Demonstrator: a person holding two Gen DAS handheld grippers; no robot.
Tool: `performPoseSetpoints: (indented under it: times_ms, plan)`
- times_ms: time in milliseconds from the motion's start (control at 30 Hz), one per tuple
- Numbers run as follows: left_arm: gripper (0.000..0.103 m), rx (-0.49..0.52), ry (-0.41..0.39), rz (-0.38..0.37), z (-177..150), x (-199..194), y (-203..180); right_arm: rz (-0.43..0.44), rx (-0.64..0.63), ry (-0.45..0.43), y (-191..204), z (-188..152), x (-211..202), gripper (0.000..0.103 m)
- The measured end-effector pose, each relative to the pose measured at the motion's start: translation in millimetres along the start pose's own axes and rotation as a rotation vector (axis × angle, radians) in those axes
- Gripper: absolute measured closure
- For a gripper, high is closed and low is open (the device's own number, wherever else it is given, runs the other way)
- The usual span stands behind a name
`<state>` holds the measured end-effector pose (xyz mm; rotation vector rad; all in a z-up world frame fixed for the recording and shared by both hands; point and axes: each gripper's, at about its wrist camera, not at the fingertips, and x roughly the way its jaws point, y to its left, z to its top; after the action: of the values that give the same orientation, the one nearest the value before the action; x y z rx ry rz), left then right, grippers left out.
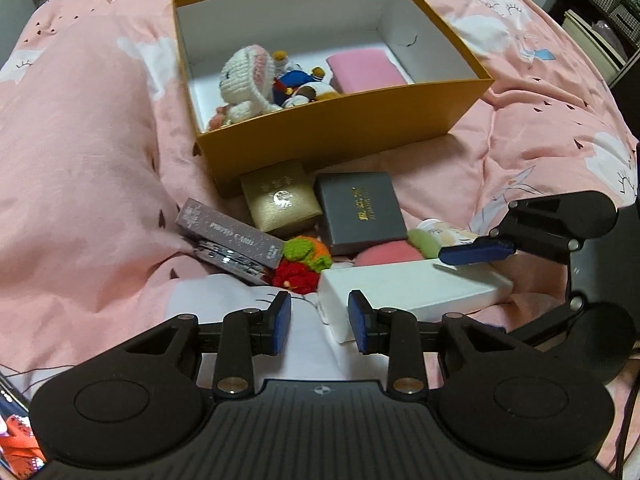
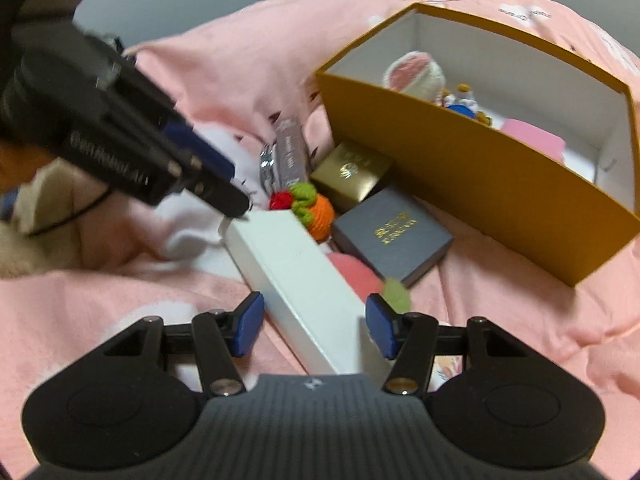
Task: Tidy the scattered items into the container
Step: 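Close the right gripper on the long white box and lift it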
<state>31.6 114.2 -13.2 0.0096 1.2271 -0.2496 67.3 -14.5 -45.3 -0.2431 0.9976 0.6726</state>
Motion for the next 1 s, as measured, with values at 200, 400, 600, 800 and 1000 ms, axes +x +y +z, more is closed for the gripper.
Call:
performPoseSetpoints:
  times_ms: [200, 400, 600, 800, 1000]
  plan:
    - [0.066, -0.021, 0.012, 0.024, 0, 3, 7, -0.019, -0.056, 0.009, 7, 6, 15, 0.047]
    - [0.066, -0.070, 0.005, 0.042, 1, 4, 17, -0.015, 0.012, -0.038, -7, 9, 6, 0.060]
    - [0.066, -0.065, 0.002, 0.051, 2, 4, 15, -0.004, 0.132, -0.043, -34, 15, 4, 0.063]
    - [0.066, -0.095, 0.005, 0.056, 2, 9, 20, -0.023, 0.094, -0.009, -34, 25, 23, 0.062]
    - [0.066, -0.156, -0.006, 0.055, 4, 10, 27, -0.045, 0.174, -0.054, -47, 25, 9, 0.067]
